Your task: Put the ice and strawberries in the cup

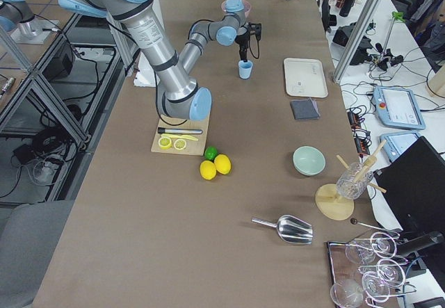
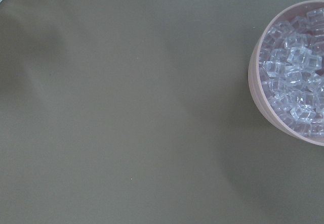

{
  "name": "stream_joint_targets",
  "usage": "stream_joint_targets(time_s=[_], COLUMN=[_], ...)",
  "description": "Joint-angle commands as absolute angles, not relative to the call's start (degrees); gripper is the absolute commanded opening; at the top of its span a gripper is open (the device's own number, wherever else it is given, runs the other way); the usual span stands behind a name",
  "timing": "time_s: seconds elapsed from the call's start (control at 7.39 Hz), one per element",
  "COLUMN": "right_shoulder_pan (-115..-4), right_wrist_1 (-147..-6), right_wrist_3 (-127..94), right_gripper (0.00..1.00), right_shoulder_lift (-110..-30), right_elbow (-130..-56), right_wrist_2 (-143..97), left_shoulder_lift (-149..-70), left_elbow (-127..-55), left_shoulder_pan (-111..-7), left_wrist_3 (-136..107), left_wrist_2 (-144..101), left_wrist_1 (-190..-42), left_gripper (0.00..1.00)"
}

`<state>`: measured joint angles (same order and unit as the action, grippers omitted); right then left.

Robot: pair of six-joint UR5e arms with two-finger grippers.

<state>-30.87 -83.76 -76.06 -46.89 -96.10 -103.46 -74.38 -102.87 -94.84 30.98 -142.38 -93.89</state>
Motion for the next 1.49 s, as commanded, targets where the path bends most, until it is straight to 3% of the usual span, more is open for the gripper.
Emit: stream_joint_targets(time_s=[0.0,0.41,0.81,1.35], right_shoulder_pan=[-36.6,-45.0,-56.3,-75.9], right_wrist_1=[-83.7,-87.5,-91.9,-90.1], right_wrist_3=[-76.4,-64.4,-35.2,-3.7], right_gripper=[0.99,1.00,1.00,1.00], right_shoulder_lift=[-49.4,-62.9,-71.2,-89.2], right_elbow=[-96.5,-106.4,-106.4,-107.7], right_wrist_2=[-114.9,-115.1,-116.1,-128.0], left_shoulder_lift=[-75.1,-75.6,-75.1,-75.1], left_elbow=[-103.6,-103.7,-103.7,-103.7], left_shoulder_pan=[-94.7,-94.7,-94.7,-94.7], left_wrist_3=[30.6,30.7,31.2,31.3], left_wrist_2=[-136.0,-135.8,-136.0,-136.3], left_wrist_1=[-88.2,-84.8,-84.9,-85.0], left_gripper=[1.00,1.00,1.00,1.00])
